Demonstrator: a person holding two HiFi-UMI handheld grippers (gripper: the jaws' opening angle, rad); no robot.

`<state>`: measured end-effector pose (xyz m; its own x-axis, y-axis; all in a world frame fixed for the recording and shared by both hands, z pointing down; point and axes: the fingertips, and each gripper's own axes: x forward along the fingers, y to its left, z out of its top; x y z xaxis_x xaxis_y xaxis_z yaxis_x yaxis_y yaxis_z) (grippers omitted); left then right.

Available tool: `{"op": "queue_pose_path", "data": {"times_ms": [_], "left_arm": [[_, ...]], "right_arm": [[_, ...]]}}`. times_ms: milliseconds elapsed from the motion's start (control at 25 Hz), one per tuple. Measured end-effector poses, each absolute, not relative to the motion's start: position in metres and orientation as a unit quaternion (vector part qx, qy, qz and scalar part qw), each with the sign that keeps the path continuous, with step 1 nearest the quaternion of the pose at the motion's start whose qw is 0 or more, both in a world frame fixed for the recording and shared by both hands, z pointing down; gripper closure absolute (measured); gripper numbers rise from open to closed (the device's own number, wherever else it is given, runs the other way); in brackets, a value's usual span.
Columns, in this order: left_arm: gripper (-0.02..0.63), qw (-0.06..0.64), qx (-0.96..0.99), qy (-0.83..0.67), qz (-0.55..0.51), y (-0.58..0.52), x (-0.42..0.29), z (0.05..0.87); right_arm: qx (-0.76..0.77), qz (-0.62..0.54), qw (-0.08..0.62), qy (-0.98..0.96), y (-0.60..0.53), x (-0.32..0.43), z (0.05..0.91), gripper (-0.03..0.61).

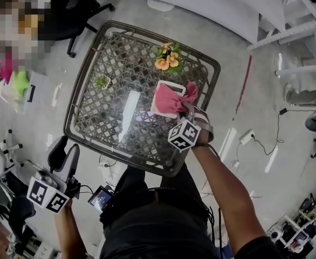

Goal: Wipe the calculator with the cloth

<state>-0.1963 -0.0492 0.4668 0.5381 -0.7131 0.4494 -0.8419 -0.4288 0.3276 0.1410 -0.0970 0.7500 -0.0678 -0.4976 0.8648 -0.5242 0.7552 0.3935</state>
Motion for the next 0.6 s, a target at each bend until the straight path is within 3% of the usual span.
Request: {"op": "queue_pose_path", "data": {"times_ms": [280,600], "left_arm": [[0.422,0.264,0.836,-0.465,0.122,-0.046,-0.195,0.466],[0.423,0.267,0.833,-0.47,0.12,-0.038,-0.205,0.47]], "right_arm": [[0.474,0.194,0.463,-0.723,-0.098,0.15,0.73,0.497],[0.487,0.265,0.436,-0.709,-0.085,0.119,0.755,0.495]]}}
